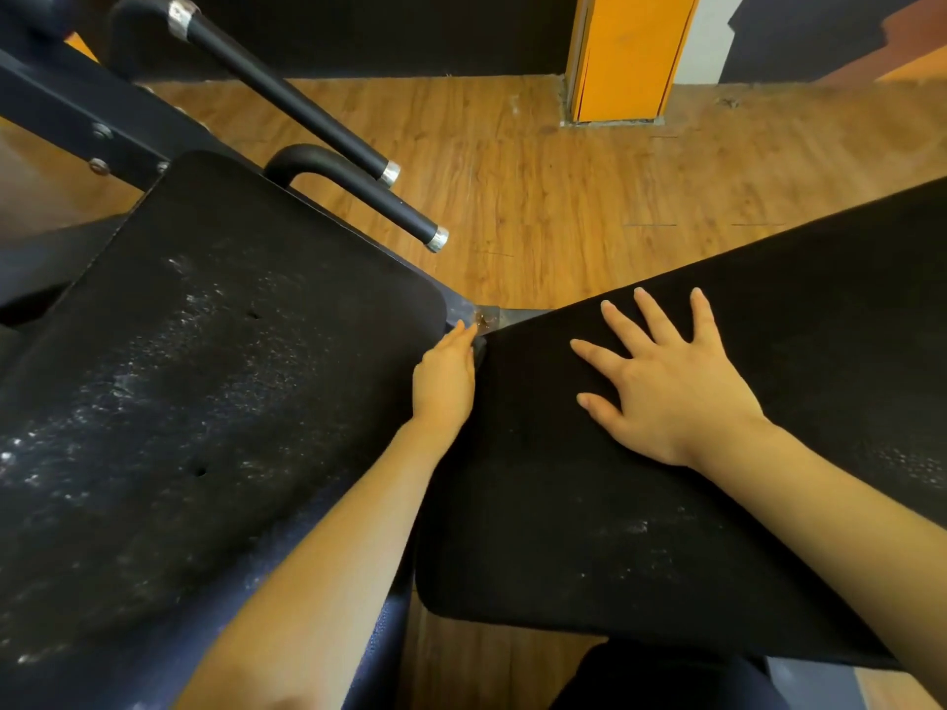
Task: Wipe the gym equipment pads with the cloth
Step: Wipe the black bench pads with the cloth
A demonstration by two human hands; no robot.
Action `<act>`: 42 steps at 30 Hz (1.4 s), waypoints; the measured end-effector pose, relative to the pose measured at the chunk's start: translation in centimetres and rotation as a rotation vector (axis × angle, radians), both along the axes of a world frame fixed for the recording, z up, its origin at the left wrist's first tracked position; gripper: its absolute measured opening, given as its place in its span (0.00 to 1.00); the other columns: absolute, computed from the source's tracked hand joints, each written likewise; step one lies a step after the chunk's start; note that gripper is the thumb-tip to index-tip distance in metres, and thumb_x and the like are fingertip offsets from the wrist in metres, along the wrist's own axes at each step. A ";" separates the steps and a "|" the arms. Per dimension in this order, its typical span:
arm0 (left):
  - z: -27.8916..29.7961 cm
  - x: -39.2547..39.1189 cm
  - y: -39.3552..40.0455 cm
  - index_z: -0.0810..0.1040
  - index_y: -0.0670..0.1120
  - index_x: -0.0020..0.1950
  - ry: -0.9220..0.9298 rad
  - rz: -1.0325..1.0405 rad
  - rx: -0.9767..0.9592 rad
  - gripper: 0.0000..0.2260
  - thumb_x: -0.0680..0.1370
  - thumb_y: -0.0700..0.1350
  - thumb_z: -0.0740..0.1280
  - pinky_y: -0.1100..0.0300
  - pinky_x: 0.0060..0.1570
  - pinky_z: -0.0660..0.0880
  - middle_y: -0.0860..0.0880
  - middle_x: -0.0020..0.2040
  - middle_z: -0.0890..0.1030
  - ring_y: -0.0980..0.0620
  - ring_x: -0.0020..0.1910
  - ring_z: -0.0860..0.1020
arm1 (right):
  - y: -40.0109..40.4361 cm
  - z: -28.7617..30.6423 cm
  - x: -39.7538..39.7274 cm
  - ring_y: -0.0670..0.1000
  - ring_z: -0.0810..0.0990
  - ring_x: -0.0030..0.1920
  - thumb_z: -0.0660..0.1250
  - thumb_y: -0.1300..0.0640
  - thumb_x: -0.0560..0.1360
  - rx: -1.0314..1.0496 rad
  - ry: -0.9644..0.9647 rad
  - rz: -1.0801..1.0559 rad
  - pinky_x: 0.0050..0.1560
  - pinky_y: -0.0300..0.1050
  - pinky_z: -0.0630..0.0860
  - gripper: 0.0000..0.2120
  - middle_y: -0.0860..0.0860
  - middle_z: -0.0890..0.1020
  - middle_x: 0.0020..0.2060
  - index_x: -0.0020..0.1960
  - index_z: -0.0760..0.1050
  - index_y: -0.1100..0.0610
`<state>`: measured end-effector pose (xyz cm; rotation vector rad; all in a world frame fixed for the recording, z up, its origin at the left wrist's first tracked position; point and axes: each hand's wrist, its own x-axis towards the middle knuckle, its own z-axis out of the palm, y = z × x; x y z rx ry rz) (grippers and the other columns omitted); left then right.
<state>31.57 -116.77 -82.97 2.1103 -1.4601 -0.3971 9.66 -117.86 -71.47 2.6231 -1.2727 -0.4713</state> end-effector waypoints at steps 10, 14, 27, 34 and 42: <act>0.1 -2.1 10.0 0.67 0.47 0.74 0.093 -0.092 -0.029 0.20 0.82 0.37 0.58 0.53 0.72 0.63 0.49 0.76 0.65 0.52 0.75 0.62 | 0.4 1.3 -0.2 0.57 0.42 0.77 0.50 0.38 0.79 0.078 -0.219 -0.004 0.73 0.66 0.39 0.28 0.52 0.49 0.78 0.77 0.52 0.42; 2.2 -4.6 8.3 0.68 0.45 0.73 0.161 -0.179 -0.120 0.20 0.82 0.35 0.59 0.54 0.73 0.63 0.49 0.74 0.67 0.57 0.74 0.60 | 0.1 3.4 -2.9 0.58 0.43 0.77 0.51 0.42 0.80 -0.036 -0.257 -0.023 0.72 0.63 0.39 0.25 0.52 0.52 0.78 0.76 0.56 0.42; 3.5 -8.6 9.4 0.68 0.48 0.73 0.018 -0.336 -0.159 0.21 0.81 0.36 0.60 0.57 0.74 0.57 0.52 0.76 0.62 0.57 0.76 0.55 | -0.1 7.6 -11.5 0.58 0.44 0.77 0.39 0.38 0.78 -0.095 -0.034 -0.194 0.73 0.65 0.39 0.27 0.52 0.50 0.78 0.77 0.50 0.40; 1.6 -6.2 11.6 0.70 0.46 0.72 0.059 -0.066 -0.085 0.20 0.80 0.34 0.61 0.47 0.71 0.66 0.47 0.73 0.68 0.50 0.74 0.62 | -0.3 7.1 -11.8 0.60 0.44 0.77 0.39 0.39 0.78 -0.127 -0.040 -0.169 0.72 0.67 0.40 0.27 0.54 0.51 0.78 0.77 0.50 0.41; 8.0 -16.6 9.5 0.65 0.47 0.75 0.040 -0.370 -0.205 0.20 0.82 0.38 0.58 0.58 0.72 0.56 0.49 0.76 0.63 0.53 0.77 0.56 | -0.3 7.0 -11.7 0.61 0.44 0.77 0.40 0.39 0.79 -0.121 -0.030 -0.171 0.72 0.68 0.40 0.27 0.54 0.51 0.78 0.77 0.50 0.41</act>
